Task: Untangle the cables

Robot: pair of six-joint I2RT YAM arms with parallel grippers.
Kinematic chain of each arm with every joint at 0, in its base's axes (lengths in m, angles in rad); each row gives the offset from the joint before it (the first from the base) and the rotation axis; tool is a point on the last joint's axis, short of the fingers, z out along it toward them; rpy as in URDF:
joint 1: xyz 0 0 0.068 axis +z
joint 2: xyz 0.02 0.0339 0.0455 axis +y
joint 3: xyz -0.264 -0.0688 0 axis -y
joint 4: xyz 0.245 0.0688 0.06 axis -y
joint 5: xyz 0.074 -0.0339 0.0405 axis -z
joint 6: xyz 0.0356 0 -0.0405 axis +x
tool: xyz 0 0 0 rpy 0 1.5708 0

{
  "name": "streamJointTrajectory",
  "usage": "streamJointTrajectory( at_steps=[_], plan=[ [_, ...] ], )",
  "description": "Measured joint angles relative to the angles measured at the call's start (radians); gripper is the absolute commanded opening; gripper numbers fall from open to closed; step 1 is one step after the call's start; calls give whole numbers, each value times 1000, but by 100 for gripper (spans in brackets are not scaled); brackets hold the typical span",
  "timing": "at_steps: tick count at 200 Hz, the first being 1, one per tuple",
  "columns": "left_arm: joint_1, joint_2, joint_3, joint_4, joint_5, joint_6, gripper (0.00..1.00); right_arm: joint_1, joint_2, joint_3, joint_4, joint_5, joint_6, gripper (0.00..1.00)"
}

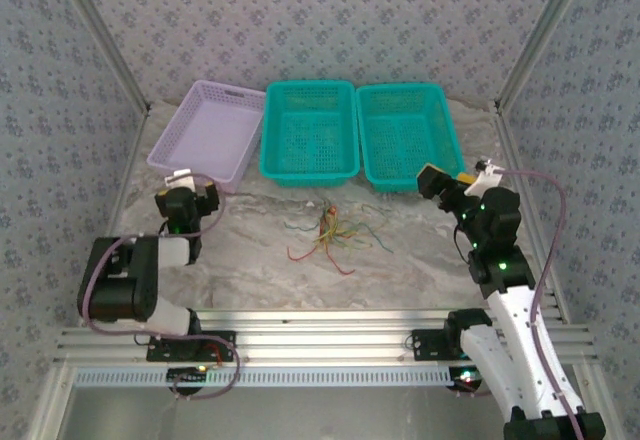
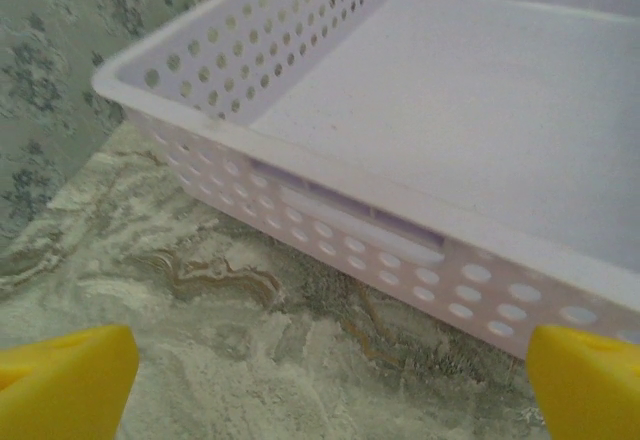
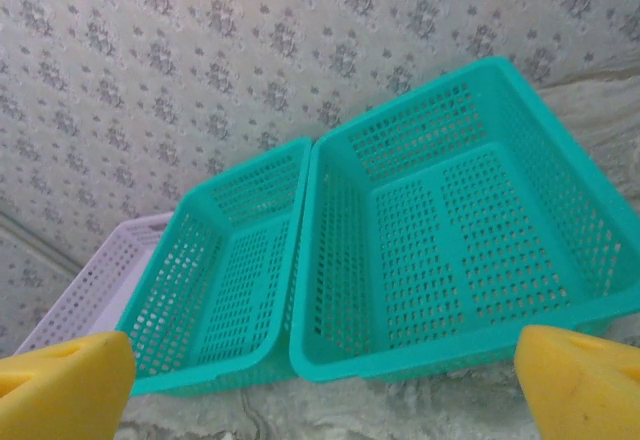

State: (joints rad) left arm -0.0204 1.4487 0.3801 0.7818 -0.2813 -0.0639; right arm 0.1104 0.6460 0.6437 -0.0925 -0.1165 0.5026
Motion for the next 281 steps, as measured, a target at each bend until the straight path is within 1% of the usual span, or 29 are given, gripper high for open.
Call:
streamJointTrajectory(
  at_steps=[19, 45, 66, 80, 95, 125, 150, 166, 195, 222, 240, 264, 281],
  plan=[
    [-4, -118, 0, -58, -6, -5, 100, 2, -2, -8, 4, -18, 24, 100],
    [-18, -288, 0, -154, -14, -46, 100, 1, 0, -41, 25, -40, 82, 100],
    [-52, -418, 3, -230, -10, -61, 100, 3, 31, -37, 21, -68, 79, 100],
    [-84, -481, 37, -325, 8, -72, 100, 11, 49, -28, 7, -78, 60, 100],
    [-106, -496, 116, -433, 30, -117, 100, 22, 66, -18, -3, -83, 37, 100],
    [-109, -496, 301, -658, 77, -241, 100, 51, 101, 0, -22, -86, 0, 100],
    [-109, -518, 412, -846, 70, -356, 100, 117, 144, 18, -47, -77, -34, 100],
    [-109, -543, 444, -939, 68, -393, 100, 173, 167, 24, -60, -53, -59, 100],
    [-109, -598, 457, -1069, 111, -417, 100, 291, 201, 46, -99, 16, -103, 100],
    [-118, -610, 457, -1152, 133, -420, 100, 363, 222, 64, -126, 74, -127, 100],
    [-151, -610, 457, -1196, 132, -419, 100, 426, 257, 83, -141, 123, -138, 100],
    [-205, -607, 457, -1231, 132, -400, 100, 527, 317, 102, -154, 181, -156, 95],
    [-230, -594, 467, -1256, 128, -382, 100, 574, 370, 118, -157, 198, -157, 92]
  ],
)
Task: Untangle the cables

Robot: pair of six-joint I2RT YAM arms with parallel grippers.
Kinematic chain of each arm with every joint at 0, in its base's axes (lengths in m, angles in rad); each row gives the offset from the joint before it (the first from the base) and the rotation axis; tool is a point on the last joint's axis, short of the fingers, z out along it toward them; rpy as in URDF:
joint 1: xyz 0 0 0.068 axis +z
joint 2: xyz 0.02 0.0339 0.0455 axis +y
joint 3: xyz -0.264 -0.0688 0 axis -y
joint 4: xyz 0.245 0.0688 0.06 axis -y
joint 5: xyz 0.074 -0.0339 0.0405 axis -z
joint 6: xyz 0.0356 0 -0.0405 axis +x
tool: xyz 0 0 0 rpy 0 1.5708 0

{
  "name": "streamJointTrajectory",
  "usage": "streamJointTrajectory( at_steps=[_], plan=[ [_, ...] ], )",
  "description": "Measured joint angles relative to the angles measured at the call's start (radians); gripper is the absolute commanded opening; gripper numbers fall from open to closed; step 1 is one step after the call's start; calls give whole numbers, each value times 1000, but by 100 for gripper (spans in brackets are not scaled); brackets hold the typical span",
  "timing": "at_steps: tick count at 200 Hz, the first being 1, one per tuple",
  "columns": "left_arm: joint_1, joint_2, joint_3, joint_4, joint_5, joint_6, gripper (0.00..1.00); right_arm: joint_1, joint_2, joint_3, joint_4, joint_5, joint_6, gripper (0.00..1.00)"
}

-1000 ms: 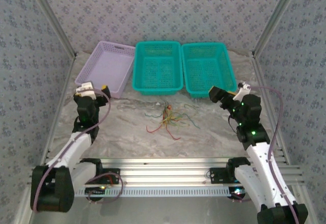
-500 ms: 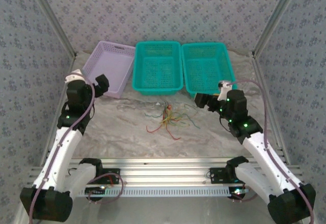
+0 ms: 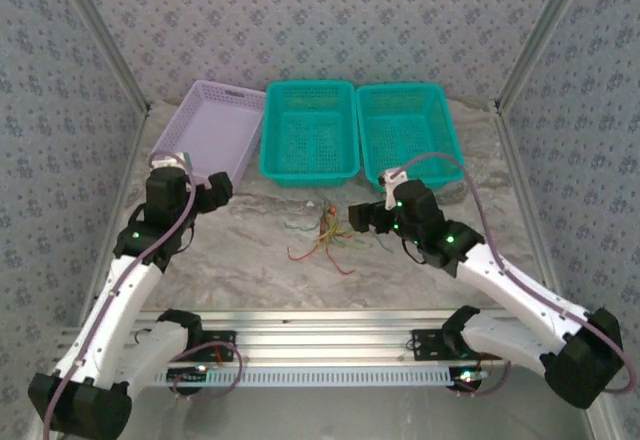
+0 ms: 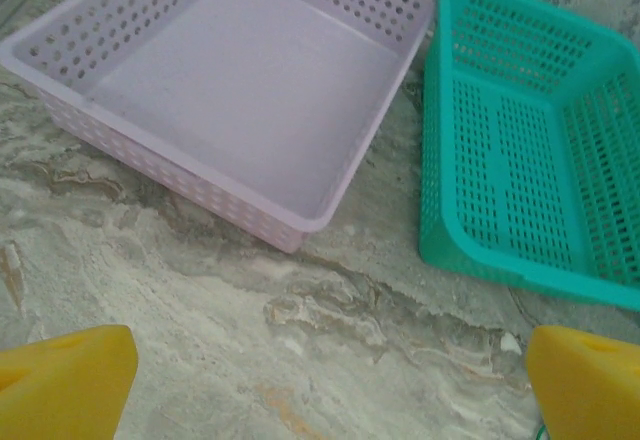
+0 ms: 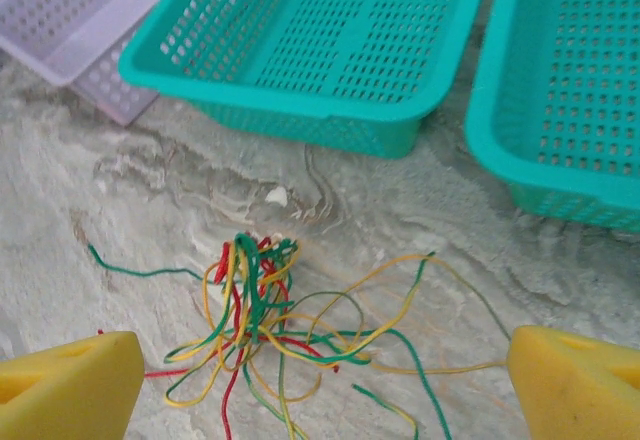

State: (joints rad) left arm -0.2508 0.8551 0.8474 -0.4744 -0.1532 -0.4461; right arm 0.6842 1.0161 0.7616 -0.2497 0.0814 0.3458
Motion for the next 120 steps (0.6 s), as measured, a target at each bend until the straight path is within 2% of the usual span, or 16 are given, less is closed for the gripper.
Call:
streamJointTrajectory(
  at_steps=[43, 69, 82, 120],
  plan=[
    [-65, 31, 29, -32, -7, 31, 100, 63, 142, 12, 16, -27, 6, 74],
    [-105, 43, 41, -42, -7, 50, 100, 64, 174, 8, 45, -85, 18, 67],
    [-120, 49, 42, -50, -8, 58, 100, 64, 177, 3, 67, -113, 27, 59],
    [-138, 66, 42, -55, -8, 69, 100, 68, 208, -1, 130, -190, 49, 55]
  ],
)
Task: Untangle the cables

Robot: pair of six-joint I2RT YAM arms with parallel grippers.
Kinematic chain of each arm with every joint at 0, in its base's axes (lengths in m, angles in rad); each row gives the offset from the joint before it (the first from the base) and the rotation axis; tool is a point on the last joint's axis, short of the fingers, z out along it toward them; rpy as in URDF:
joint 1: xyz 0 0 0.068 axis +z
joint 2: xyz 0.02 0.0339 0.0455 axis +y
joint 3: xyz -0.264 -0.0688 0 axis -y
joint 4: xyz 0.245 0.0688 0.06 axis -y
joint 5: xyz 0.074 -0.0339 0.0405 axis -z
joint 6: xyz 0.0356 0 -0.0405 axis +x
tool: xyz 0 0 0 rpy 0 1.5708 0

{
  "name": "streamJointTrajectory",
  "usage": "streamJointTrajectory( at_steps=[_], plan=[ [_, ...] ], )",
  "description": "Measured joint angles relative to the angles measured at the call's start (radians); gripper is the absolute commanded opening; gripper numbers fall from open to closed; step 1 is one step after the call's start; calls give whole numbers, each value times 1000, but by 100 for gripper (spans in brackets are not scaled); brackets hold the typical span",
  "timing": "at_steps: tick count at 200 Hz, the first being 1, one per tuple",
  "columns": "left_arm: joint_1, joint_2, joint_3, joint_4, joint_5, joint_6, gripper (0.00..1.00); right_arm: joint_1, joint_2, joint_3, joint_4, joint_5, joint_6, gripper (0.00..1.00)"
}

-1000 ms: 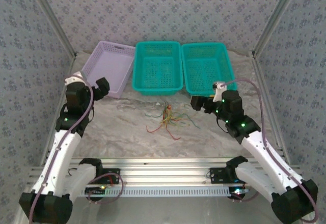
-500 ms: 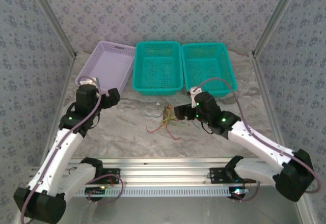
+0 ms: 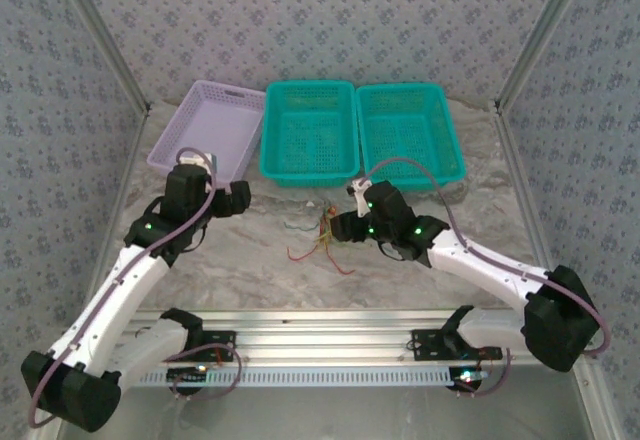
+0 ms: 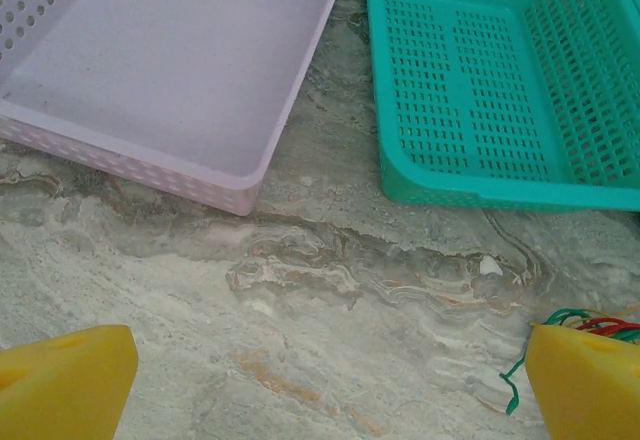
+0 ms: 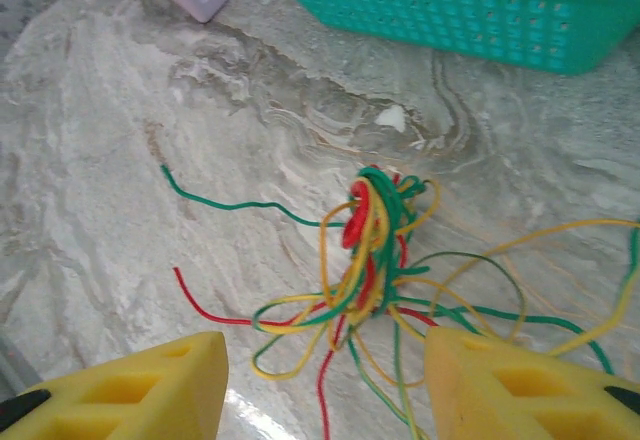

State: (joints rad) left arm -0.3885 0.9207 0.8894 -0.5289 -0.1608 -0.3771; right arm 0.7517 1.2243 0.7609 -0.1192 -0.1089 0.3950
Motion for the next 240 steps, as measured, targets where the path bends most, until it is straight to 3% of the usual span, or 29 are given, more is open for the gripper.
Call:
streamJointTrajectory(
  at_steps=[49, 67, 85, 127, 240],
  plan=[
    [-32, 8, 0, -11, 0, 3, 100, -50, 9, -22, 9, -19, 28, 48],
    [-45, 19, 6, -20, 0, 4, 100, -104, 9, -22, -26, -6, 65, 37],
    [-51, 30, 13, -22, 5, 10, 100, -138, 16, -22, -66, 34, 93, 42],
    [-57, 39, 17, -23, 15, 10, 100, -159, 50, -51, -102, 68, 149, 39],
    [-77, 50, 19, -26, 19, 12, 100, -184, 173, -93, 88, -40, 272, 39]
  ],
)
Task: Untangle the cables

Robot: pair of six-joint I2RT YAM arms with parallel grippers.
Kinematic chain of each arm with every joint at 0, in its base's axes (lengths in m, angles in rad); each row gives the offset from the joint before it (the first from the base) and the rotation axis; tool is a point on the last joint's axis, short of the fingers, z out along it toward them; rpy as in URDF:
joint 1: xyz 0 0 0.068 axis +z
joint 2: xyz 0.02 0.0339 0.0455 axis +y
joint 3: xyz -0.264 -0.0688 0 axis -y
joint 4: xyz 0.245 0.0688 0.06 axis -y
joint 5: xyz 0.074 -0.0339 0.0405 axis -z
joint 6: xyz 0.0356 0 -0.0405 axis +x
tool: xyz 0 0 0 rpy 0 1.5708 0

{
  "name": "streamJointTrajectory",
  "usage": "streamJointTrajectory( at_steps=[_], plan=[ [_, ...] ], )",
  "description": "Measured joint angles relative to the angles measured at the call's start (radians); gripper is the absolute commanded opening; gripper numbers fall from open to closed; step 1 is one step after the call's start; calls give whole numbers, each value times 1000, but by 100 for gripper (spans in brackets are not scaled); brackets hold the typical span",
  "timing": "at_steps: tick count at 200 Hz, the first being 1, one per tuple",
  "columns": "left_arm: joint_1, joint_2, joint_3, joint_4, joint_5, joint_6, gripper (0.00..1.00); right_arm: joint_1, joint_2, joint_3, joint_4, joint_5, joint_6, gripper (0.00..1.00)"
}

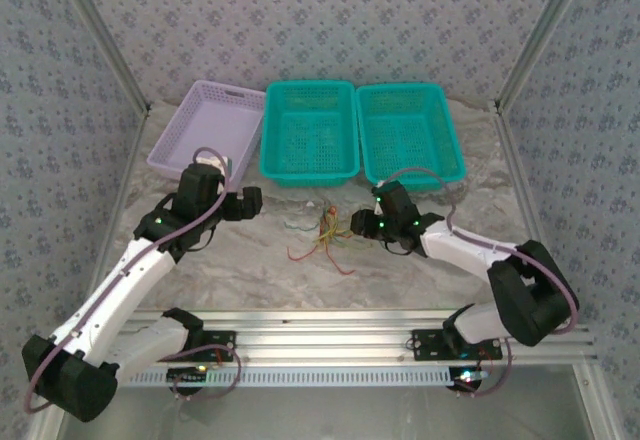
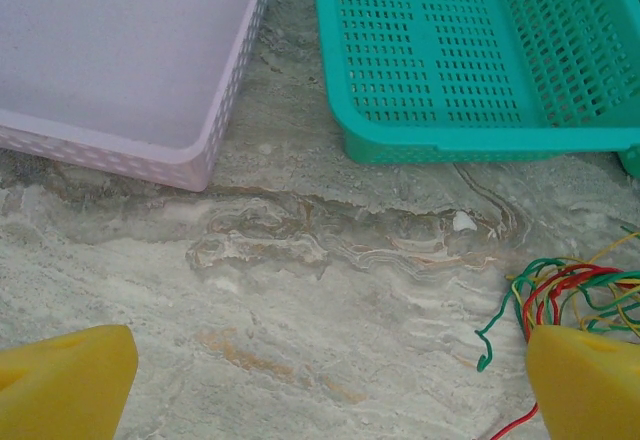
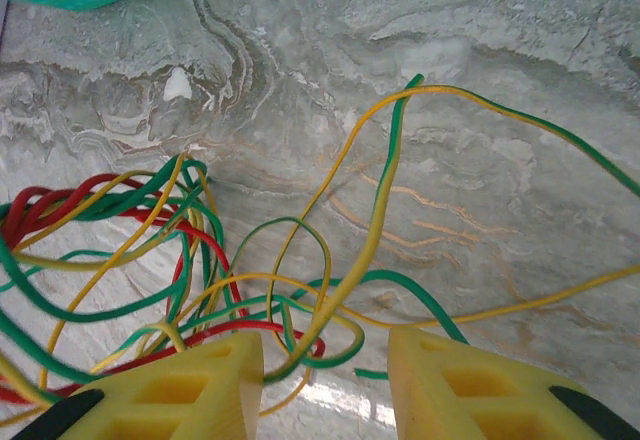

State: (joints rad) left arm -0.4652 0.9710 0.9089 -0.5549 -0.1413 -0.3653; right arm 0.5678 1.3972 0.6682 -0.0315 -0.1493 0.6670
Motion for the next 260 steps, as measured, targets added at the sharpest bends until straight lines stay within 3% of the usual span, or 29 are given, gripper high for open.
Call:
streamJointTrajectory(
  at_steps=[108, 169, 220, 260],
  plan=[
    [-4, 7, 7, -4, 0, 6, 100, 0, 39, 2, 133, -24, 52, 30],
    [-16, 7, 7, -4, 0, 6, 100, 0, 61, 6, 149, -38, 81, 0],
    [-68, 7, 24, -11, 34, -20, 100, 18, 14, 49, 100, -43, 42, 0],
    [-169, 0, 27, 22, 99, -76, 100, 70, -73, 94, 57, -55, -51, 0]
  ],
)
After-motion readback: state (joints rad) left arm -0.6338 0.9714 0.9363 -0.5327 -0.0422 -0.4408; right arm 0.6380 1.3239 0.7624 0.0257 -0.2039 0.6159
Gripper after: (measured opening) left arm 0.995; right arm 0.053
